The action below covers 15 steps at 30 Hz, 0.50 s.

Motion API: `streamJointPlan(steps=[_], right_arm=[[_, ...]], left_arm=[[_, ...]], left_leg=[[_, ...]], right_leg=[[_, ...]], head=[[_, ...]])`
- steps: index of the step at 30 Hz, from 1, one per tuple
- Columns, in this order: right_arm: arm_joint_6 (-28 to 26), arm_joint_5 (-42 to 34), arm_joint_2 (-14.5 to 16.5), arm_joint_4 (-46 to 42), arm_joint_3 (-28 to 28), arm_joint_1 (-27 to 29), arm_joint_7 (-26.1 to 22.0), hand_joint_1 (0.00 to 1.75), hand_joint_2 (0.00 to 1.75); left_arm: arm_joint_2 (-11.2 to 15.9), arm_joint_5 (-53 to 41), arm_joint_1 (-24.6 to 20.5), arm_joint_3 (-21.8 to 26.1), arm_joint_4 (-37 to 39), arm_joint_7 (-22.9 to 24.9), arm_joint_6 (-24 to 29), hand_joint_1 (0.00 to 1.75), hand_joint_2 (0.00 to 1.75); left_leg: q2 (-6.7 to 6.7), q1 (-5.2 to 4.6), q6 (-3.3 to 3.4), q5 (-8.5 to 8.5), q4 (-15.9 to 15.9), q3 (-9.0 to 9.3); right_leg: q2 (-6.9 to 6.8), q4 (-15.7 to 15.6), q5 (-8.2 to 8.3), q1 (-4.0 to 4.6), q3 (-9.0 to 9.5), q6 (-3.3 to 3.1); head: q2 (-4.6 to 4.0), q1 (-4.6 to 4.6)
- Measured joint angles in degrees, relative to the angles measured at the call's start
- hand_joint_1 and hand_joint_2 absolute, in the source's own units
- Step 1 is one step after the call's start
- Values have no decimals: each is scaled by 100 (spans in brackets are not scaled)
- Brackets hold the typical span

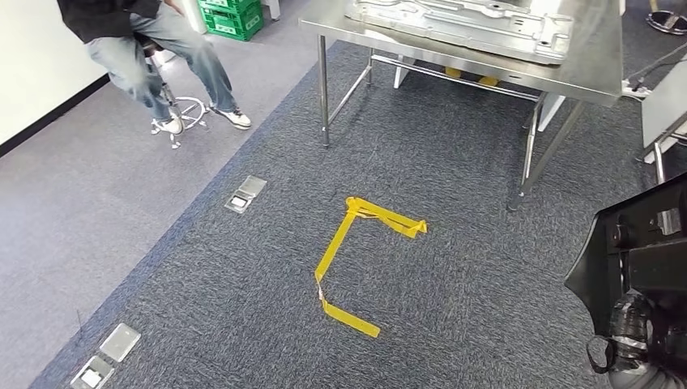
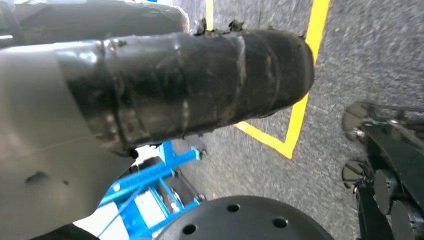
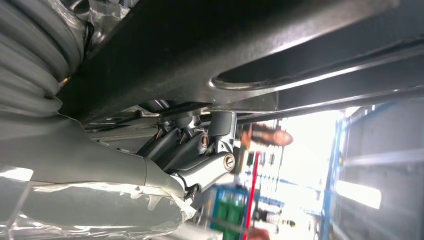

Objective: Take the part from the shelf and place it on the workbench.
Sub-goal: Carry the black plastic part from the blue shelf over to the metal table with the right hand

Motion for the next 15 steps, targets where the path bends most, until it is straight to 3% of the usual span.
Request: streamJointPlan(steps=[1,3,5,6,8,9,11,13,14,15], right_arm=[[0,-2,1,0,1,1,0,175,175],[0,-2,2,0,1,0,0,175,175],[1,-2,2,-1,-1,-3,0,175,175],[1,-1,1,-2,-1,-5,0,175,175],[5,-1,-1,-2,-2,-11,0,175,175],[9,-2,-1,-2,-2,-17,1,175,175],[16,-3,-2,-2,-8,-22,3,175,175],[17,-4,-3,-2,-14,-12,6,175,175],[17,-4,-3,-1,-16,-6,7,175,175],[17,-4,-2,-1,-16,0,10,175,175]], left_arm=[[19,-1,5,-1,0,-1,0,0,0],[39,-1,10,-1,0,-3,0,0,0],[46,-1,-7,-1,-1,-5,-1,0,0],[47,-2,-14,-1,-2,-6,-1,0,0],[47,-4,-10,-1,-1,-5,-1,0,0],[47,-5,-1,-2,-1,-4,-1,0,0],[33,-7,-1,-4,0,-7,2,0,0],[2,-8,-13,-5,0,-10,4,0,0],[-14,-8,-18,-5,0,-11,5,0,0],[-21,-8,-20,-5,0,-9,5,0,0]], left_leg=[[25,5,-15,72,-70,80],[188,7,-22,387,-798,548],[387,-18,49,559,-1461,934],[432,-34,97,569,-1599,997],[305,-43,190,586,-1618,963],[238,-33,224,606,-1624,947],[108,-3,294,656,-1639,917],[-22,4,332,697,-1639,867],[-99,1,339,715,-1638,844],[-183,-3,337,731,-1637,827]], right_leg=[[-87,15,-5,-2,-7,6],[-239,52,-28,-2,-2,38],[-367,101,-66,26,5,100],[-424,119,-79,41,9,132],[-536,122,-87,47,20,185],[-499,147,-119,39,17,217],[-187,471,-368,12,-112,279],[167,1260,-801,-12,-460,313],[232,1653,-958,-17,-640,317],[257,1882,-1006,-17,-748,312]], head=[[0,0],[0,-2],[0,3],[-1,11],[-1,26],[0,29],[0,38],[-1,47],[-1,46],[-1,46]])
